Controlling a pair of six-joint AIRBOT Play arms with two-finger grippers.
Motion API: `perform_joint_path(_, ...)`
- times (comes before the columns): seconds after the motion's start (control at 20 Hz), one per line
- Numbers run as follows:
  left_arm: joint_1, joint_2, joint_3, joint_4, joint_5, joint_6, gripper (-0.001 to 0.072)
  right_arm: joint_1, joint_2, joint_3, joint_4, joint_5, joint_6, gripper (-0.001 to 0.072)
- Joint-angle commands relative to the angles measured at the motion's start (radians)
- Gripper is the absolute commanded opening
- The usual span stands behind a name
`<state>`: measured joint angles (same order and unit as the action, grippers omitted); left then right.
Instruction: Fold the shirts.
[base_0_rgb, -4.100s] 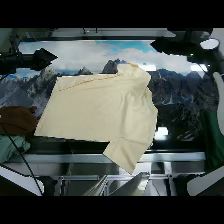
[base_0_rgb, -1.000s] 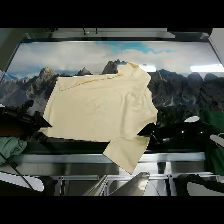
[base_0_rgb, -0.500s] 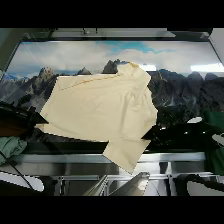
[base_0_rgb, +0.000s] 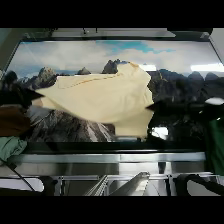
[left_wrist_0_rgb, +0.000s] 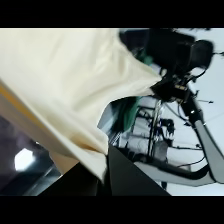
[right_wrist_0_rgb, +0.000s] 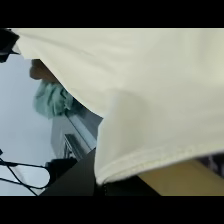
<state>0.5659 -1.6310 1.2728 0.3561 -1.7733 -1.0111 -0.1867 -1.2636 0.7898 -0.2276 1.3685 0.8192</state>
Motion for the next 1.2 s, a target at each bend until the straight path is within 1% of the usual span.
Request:
perform_joint_path(0.0, 0.003, 0.266, 0.002, -0.499, -0.086, 0.039, 0.0017, -0.031, 0.22, 0.362, 0.049, 0.087, 0.072, 0.0019)
perform_joint_path(0.1, 0.011, 0.468, 0.002, -0.759, -0.084, 0.074, 0.0017, -0.053, 0.359, 0.596, 0.048, 0.04, 0.071, 0.0029)
perform_joint_path(0.15, 0.02, 0.568, 0.002, -0.867, -0.076, 0.117, 0.0017, -0.062, 0.418, 0.685, 0.04, -0.016, 0.071, 0.0052)
perform_joint_path(0.2, 0.042, 0.674, 0.002, -0.961, -0.046, 0.145, 0.0017, -0.073, 0.478, 0.767, -0.005, -0.095, 0.072, 0.0045)
perform_joint_path(0.25, 0.08, 0.761, 0.003, -1.015, 0.01, 0.146, 0.0018, -0.082, 0.522, 0.828, -0.083, -0.16, 0.075, 0.0021)
perform_joint_path(0.35, 0.23, 0.901, 0.003, -1.065, 0.162, 0.113, 0.002, -0.095, 0.594, 0.895, -0.261, -0.278, 0.13, 0.0021)
perform_joint_path(0.4, 0.338, 0.945, 0.003, -1.059, 0.209, 0.043, 0.0026, -0.094, 0.621, 0.896, -0.327, -0.328, 0.135, 0.0021)
perform_joint_path(0.45, 0.419, 0.963, 0.003, -1.033, 0.216, 0.005, 0.0026, -0.094, 0.626, 0.896, -0.354, -0.345, 0.135, 0.002)
perform_joint_path(0.5, 0.468, 0.965, -0.001, -0.993, 0.225, -0.01, 0.0026, -0.094, 0.613, 0.896, -0.354, -0.343, 0.135, 0.002)
perform_joint_path(0.55, 0.473, 0.964, -0.013, -0.933, 0.241, -0.012, 0.0026, -0.092, 0.589, 0.896, -0.35, -0.33, 0.135, 0.0019)
perform_joint_path(0.6, 0.447, 0.949, -0.024, -0.832, 0.257, -0.011, 0.0027, -0.092, 0.547, 0.894, -0.349, -0.308, 0.136, 0.002)
perform_joint_path(0.65, 0.399, 0.917, -0.02, -0.697, 0.262, -0.011, 0.0027, -0.092, 0.492, 0.892, -0.345, -0.285, 0.137, 0.0019)
perform_joint_path(0.75, 0.216, 0.827, -0.014, -0.402, 0.295, 0.0, 0.0027, -0.084, 0.338, 0.892, -0.318, -0.197, 0.155, 0.0019)
perform_joint_path(0.85, -0.008, 0.696, -0.026, -0.176, 0.39, 0.01, 0.0027, -0.036, 0.158, 0.892, -0.311, -0.106, 0.154, 0.0019)
perform_joint_path(0.9, -0.098, 0.62, -0.031, -0.093, 0.435, 0.019, 0.0027, -0.011, 0.076, 0.887, -0.311, -0.082, 0.154, 0.0019)
perform_joint_path(0.95, -0.187, 0.521, -0.028, -0.03, 0.48, 0.019, 0.0027, 0.015, -0.006, 0.872, -0.312, -0.077, 0.153, 0.0019)
perform_joint_path(1.05, -0.292, 0.304, 0.005, 0.022, 0.517, 0.046, 0.0027, 0.047, -0.168, 0.838, -0.315, -0.081, 0.146, 0.0019)
perform_joint_path(1.15, -0.322, 0.067, 0.09, 0.045, 0.499, 0.046, 0.0026, 0.047, -0.336, 0.816, -0.312, -0.101, 0.127, 0.0019)
